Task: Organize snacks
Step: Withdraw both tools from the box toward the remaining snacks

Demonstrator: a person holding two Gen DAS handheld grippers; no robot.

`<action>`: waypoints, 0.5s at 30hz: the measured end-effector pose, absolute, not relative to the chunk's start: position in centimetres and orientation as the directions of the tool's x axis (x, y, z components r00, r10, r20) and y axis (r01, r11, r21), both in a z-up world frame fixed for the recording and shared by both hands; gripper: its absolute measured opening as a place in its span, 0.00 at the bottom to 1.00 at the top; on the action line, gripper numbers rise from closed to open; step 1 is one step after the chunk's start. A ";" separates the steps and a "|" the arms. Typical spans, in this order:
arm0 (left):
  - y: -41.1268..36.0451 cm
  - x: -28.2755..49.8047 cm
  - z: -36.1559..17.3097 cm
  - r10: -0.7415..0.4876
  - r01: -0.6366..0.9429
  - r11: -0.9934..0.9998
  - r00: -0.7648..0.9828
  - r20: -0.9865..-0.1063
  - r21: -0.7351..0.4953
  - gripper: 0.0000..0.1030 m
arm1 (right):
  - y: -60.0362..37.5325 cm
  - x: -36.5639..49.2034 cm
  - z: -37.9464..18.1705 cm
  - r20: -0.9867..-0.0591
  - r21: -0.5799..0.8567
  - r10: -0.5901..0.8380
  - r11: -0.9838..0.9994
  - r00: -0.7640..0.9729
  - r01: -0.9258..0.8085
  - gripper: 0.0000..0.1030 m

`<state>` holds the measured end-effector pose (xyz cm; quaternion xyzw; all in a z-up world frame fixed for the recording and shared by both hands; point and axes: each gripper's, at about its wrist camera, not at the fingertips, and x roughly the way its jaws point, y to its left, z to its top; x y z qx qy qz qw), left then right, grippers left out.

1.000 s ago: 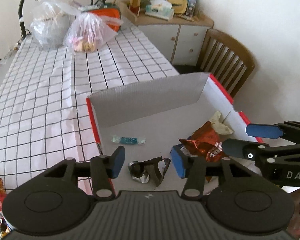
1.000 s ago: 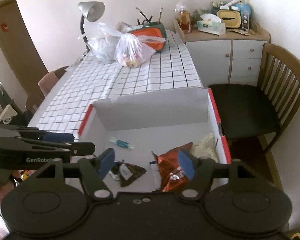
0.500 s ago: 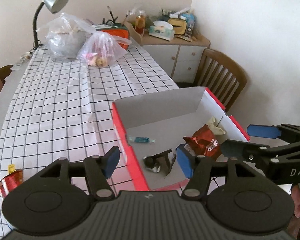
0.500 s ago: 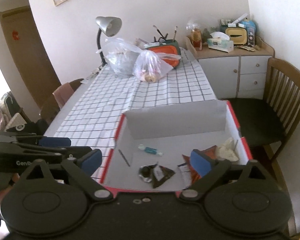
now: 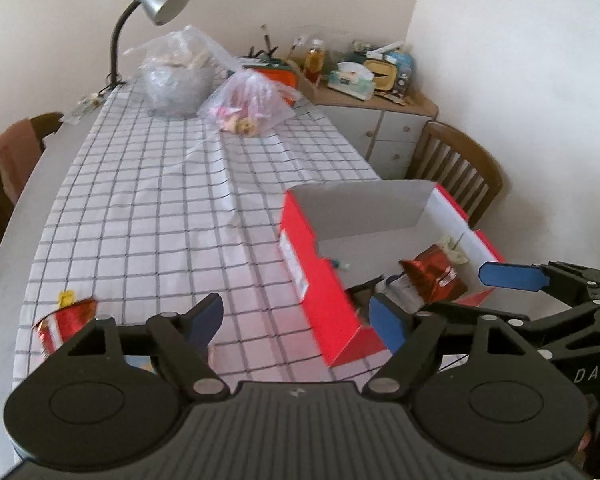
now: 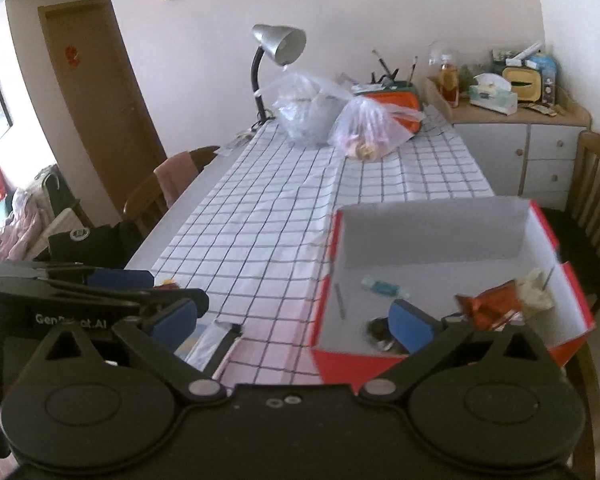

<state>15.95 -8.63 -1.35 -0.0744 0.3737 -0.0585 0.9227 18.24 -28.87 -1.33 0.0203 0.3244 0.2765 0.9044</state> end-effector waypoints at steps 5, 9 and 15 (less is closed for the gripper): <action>-5.6 14.2 -2.4 -0.132 -0.009 0.980 0.710 -0.692 -0.197 0.78 | -26.6 17.5 -2.2 -0.595 0.219 0.515 0.842 0.616 -0.492 1.00; -2.6 13.0 -3.3 -0.084 -0.076 0.978 0.708 -0.701 -0.194 0.78 | -24.9 17.2 -2.9 -0.616 0.217 0.511 0.842 0.600 -0.494 1.00; 2.1 11.8 -5.0 0.000 -0.187 0.966 0.686 -0.727 -0.177 0.78 | -22.1 17.1 -4.2 -0.644 0.211 0.500 0.844 0.580 -0.494 1.00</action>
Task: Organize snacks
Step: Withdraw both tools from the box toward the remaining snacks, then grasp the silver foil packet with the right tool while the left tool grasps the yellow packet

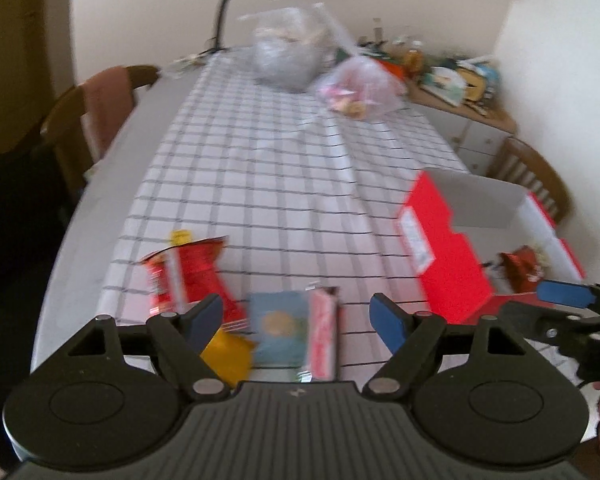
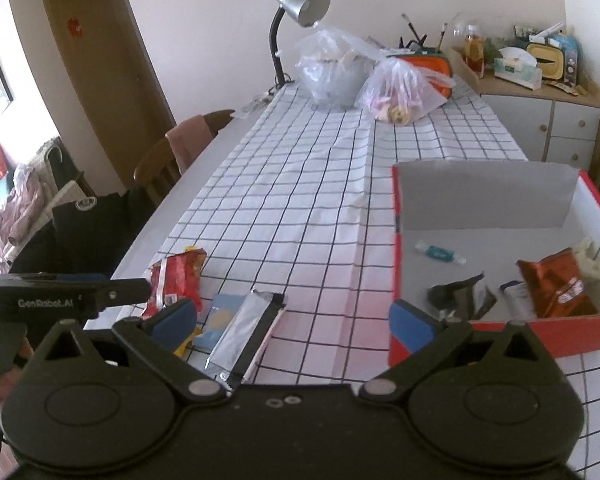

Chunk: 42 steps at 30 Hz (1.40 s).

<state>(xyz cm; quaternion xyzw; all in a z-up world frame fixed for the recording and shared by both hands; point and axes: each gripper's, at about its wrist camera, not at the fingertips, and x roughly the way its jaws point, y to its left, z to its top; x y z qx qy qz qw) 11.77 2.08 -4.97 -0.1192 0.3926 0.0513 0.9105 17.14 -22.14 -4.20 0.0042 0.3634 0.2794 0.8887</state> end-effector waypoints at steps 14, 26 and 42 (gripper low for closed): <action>4.6 10.2 -10.5 0.078 -0.259 0.959 0.634 -0.769 -0.116 0.78 | -16.5 19.3 -9.3 -0.751 0.201 0.439 0.863 0.493 -0.463 1.00; 4.9 10.3 -12.9 0.082 -0.249 0.964 0.621 -0.779 -0.097 0.78 | -12.7 22.1 -13.7 -0.825 0.231 0.409 0.873 0.389 -0.429 0.89; 4.2 11.1 -13.1 0.084 -0.188 0.981 0.638 -0.766 -0.049 0.77 | -10.9 24.0 -15.8 -0.846 0.322 0.447 0.863 0.291 -0.389 0.61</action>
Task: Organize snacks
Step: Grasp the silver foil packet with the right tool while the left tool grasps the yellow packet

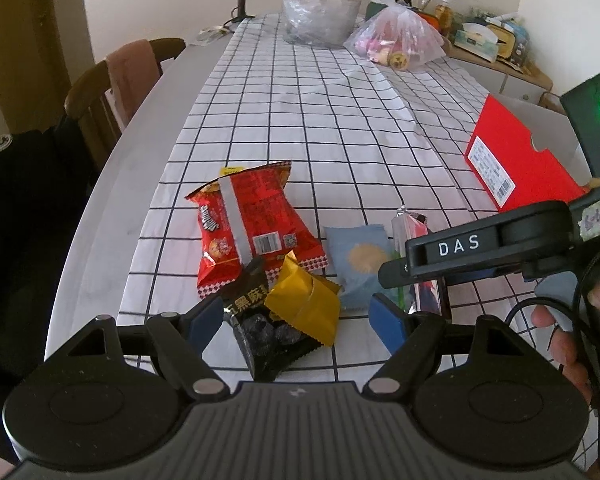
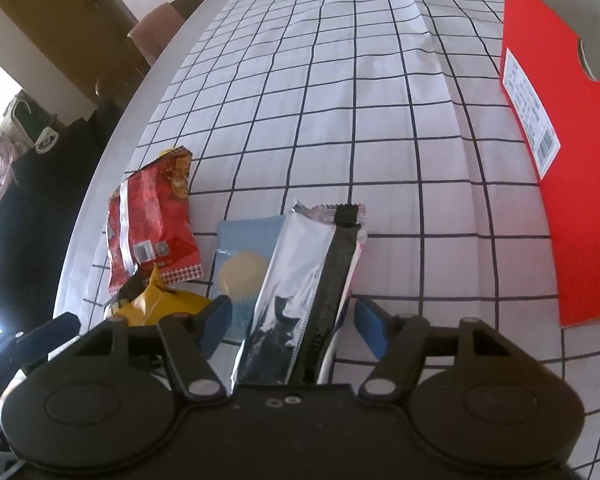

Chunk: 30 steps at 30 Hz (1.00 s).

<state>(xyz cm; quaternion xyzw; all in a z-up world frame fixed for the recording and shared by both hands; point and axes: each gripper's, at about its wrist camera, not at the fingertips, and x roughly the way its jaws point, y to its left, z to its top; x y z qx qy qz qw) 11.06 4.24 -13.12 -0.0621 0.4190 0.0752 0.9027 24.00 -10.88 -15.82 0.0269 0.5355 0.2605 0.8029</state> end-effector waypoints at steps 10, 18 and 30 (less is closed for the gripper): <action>1.9 13.2 -14.3 0.122 -0.038 0.991 0.635 -0.763 0.127 0.77 | -11.0 24.1 -15.9 -0.844 0.336 0.456 0.860 0.282 -0.383 0.41; 1.0 14.8 -15.4 0.123 0.070 0.977 0.582 -0.804 0.200 0.65 | -11.3 23.9 -15.9 -0.839 0.347 0.469 0.851 0.274 -0.394 0.41; 1.1 15.0 -15.5 0.130 0.061 0.978 0.574 -0.808 0.201 0.36 | -12.2 23.6 -15.3 -0.835 0.336 0.461 0.859 0.301 -0.386 0.41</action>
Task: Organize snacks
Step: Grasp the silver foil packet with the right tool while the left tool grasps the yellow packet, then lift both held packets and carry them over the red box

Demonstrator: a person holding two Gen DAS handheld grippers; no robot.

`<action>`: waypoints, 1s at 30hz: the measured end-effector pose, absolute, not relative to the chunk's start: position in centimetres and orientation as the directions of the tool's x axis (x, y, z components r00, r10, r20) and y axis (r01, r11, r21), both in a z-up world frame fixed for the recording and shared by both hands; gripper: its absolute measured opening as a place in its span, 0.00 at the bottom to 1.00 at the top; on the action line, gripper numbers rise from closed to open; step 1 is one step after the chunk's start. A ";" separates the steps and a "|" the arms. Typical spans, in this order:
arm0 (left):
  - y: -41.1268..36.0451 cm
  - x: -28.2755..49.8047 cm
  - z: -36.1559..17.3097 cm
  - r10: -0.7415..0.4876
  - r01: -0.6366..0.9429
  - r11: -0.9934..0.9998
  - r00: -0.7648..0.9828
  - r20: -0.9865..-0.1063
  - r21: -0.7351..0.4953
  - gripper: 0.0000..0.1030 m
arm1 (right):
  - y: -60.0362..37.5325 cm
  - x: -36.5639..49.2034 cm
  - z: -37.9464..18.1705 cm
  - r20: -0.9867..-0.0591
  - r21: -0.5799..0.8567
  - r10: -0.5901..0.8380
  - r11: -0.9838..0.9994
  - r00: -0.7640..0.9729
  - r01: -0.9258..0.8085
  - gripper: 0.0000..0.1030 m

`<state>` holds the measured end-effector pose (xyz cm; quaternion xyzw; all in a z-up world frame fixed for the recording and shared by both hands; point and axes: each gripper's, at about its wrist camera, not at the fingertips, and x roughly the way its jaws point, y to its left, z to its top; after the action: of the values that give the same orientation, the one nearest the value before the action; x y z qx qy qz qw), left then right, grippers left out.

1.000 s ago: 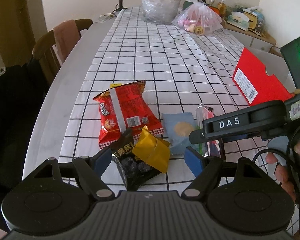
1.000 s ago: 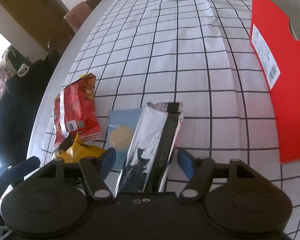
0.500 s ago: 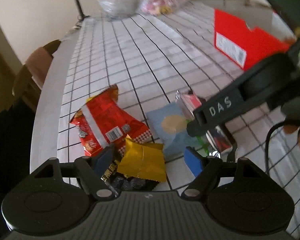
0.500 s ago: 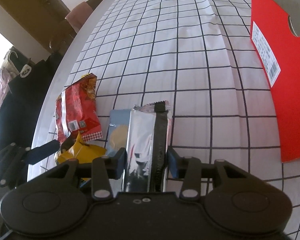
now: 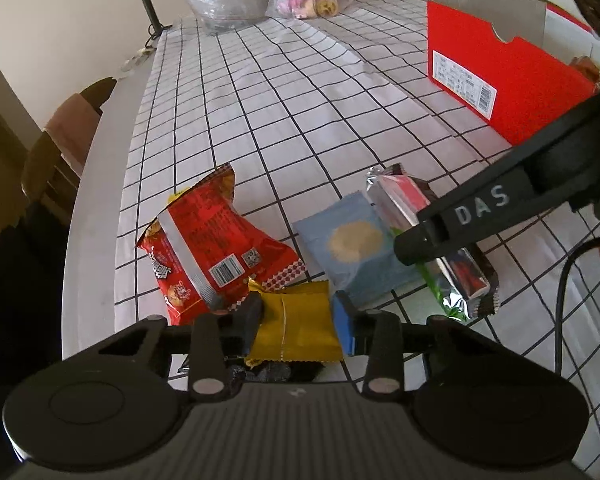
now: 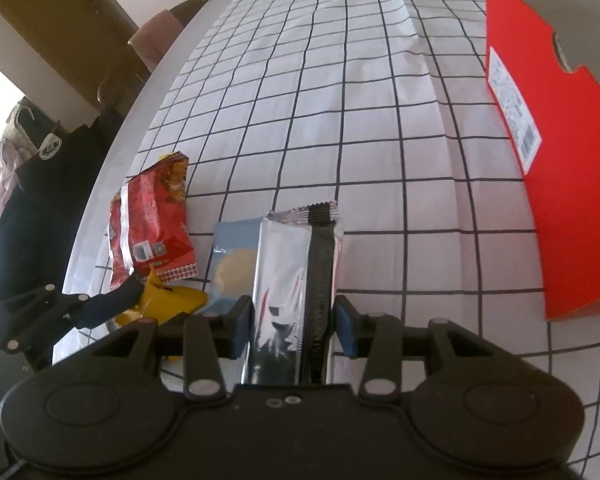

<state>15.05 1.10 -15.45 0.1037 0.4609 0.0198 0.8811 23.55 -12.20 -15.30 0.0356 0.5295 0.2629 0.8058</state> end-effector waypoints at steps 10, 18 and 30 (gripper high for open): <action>1.8 14.3 -13.9 0.109 -0.022 0.993 0.593 -0.798 0.119 0.35 | -14.5 21.5 -12.8 -0.814 0.332 0.470 0.859 0.342 -0.390 0.41; 1.8 12.9 -11.2 0.073 -0.062 0.997 0.628 -0.775 0.043 0.35 | -16.9 20.1 -9.8 -0.797 0.307 0.461 0.865 0.390 -0.396 0.41; -1.8 13.1 -6.1 -0.017 -0.010 0.999 0.706 -0.708 -0.034 0.35 | -22.3 19.2 -5.1 -0.749 0.264 0.439 0.885 0.496 -0.385 0.41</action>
<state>13.07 -1.82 -6.05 -0.0176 0.3837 -0.0019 0.9233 19.19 -22.31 -5.14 0.0307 0.4419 0.2383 0.8643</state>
